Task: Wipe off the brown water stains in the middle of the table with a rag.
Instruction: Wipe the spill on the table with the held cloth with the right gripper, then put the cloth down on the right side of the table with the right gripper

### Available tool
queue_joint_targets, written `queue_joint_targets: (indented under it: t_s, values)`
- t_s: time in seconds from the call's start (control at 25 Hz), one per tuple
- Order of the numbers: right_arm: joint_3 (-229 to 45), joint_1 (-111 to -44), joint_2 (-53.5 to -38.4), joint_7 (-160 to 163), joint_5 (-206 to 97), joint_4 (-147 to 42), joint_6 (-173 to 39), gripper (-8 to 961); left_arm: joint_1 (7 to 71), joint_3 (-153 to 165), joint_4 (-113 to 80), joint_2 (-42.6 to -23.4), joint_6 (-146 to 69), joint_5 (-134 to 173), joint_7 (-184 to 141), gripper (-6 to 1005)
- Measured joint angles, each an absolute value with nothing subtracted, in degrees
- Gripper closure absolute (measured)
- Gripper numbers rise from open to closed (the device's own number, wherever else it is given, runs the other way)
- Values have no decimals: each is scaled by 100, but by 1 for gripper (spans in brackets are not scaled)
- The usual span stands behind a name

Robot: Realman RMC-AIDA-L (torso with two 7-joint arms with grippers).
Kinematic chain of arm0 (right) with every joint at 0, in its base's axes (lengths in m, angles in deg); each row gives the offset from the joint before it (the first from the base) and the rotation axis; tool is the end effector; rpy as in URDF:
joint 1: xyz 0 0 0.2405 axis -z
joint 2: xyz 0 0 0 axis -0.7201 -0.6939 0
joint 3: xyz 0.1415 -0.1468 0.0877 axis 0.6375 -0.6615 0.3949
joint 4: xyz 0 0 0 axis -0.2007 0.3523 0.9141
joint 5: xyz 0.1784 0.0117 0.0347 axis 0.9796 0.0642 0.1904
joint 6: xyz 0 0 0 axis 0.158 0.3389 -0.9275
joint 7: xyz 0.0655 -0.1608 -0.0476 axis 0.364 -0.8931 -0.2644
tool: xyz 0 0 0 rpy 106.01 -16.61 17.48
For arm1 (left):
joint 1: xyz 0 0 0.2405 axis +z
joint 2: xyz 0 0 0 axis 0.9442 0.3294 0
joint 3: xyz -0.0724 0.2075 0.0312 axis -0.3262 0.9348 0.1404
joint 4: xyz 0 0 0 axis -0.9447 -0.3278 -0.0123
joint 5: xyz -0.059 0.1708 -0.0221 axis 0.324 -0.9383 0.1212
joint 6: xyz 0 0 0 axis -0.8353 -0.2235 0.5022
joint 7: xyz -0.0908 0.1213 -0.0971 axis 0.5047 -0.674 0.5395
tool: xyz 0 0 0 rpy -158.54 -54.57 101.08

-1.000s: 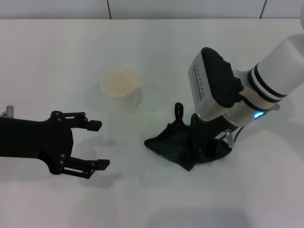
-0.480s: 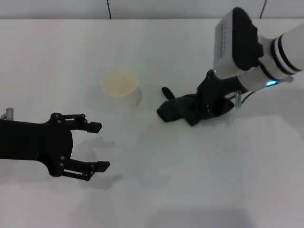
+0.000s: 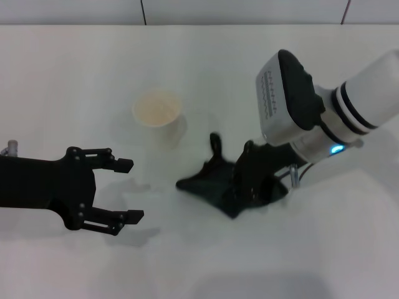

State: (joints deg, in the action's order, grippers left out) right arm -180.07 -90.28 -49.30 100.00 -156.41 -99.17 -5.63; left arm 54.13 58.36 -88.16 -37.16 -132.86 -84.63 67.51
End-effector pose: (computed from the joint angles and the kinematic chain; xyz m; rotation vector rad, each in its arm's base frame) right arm 0.1411 0.3106 -0.0990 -3.1178 -0.0170 -0.2165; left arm -0.1963 0.2487 0.0138 -2.9846 -0.2946 -0.3177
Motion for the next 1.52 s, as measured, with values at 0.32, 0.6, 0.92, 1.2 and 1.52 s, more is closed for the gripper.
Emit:
queue_joint_targets:
  t_s: [0.32, 0.6, 0.92, 1.2, 1.52]
  values:
    - [-17545, -8618, -4857, 9943, -15589, -10486, 53, 847, 5478, 5781, -8703, -3707, -13270, -8317, 6569, 111]
    - [-16119, -8305, -4774, 9238, -15856, -10528, 924, 842, 5476, 5775, -8679, -3707, -13224, -8314, 6532, 111]
    - [-15245, -8033, -4546, 8759, -16031, -10542, 1596, 837, 5455, 5775, -8644, -3707, -13194, -8314, 6522, 111]
    - [-15032, -7972, -4516, 8720, -16175, -10337, 1500, 832, 5405, 5775, -8517, -3708, -13135, -8315, 6477, 111]
    - [-14993, -8037, -4528, 8937, -16478, -10175, 1481, 826, 5412, 5775, -8521, -3718, -13138, -8307, 6507, 111]
